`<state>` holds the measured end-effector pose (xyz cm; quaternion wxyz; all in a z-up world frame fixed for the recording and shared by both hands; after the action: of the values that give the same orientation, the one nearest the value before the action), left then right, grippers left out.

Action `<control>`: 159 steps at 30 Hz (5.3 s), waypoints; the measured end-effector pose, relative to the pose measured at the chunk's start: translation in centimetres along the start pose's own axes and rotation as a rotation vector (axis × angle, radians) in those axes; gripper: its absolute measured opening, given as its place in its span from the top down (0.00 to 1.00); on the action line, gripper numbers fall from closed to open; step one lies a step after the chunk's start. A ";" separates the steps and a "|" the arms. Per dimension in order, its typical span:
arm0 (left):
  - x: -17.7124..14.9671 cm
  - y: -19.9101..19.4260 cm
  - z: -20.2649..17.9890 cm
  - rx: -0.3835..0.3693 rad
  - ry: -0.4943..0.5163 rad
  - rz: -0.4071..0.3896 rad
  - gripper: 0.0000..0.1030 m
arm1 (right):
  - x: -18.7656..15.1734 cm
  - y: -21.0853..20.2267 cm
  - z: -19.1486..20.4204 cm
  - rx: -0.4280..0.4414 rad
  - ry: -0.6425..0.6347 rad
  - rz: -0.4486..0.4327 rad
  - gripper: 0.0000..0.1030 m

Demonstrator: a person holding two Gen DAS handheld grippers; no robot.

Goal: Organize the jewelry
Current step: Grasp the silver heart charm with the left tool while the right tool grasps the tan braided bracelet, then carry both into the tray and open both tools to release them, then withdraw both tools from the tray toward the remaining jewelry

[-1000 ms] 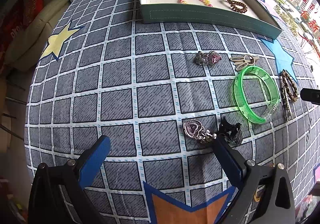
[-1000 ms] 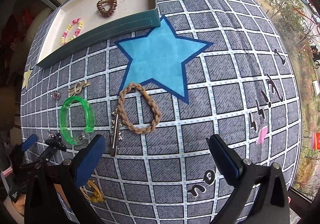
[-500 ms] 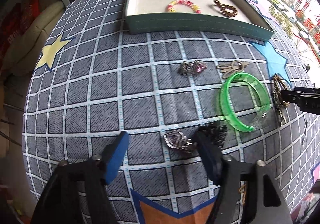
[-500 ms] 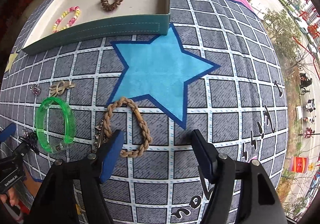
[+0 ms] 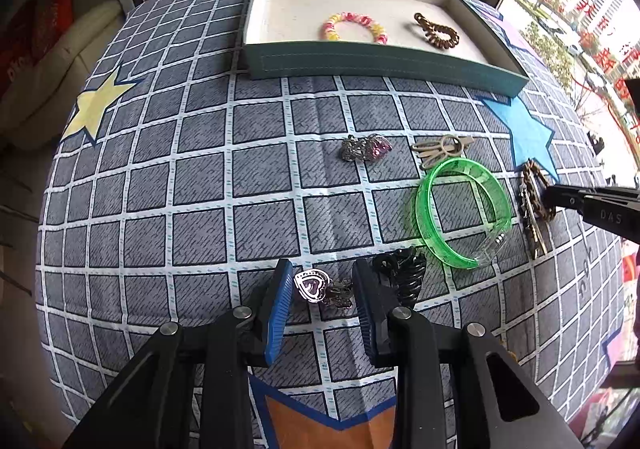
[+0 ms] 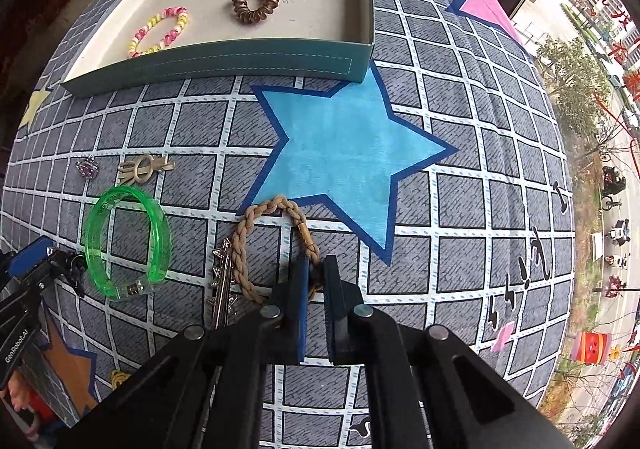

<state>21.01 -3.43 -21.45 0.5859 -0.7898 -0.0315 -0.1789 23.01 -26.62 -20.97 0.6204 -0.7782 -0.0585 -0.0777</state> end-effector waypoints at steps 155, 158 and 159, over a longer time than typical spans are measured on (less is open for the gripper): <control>-2.6 -1.8 1.1 0.016 -0.049 0.039 0.00 | -2.6 -1.3 -0.5 0.214 0.131 0.108 0.00; -2.8 -1.4 0.7 0.005 -0.042 0.047 0.00 | -2.9 -1.1 -0.6 0.202 0.129 0.113 0.00; -2.8 -1.2 0.6 0.001 -0.042 0.054 0.00 | -2.9 -1.0 -0.6 0.193 0.122 0.113 0.00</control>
<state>18.23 -2.09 -21.39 0.5901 -0.7936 -0.0228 -0.1464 19.95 -26.96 -20.43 0.6982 -0.7107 0.0161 -0.0840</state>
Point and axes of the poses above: each gripper's, at about its wrist camera, not at the fingertips, and y roughly the way its jaws point, z to its left, x to its top, the point moved 5 cm from there along y, roughly the way its jaws point, and after that the axes turned 10 degrees about -x, right-handed, at the moved point
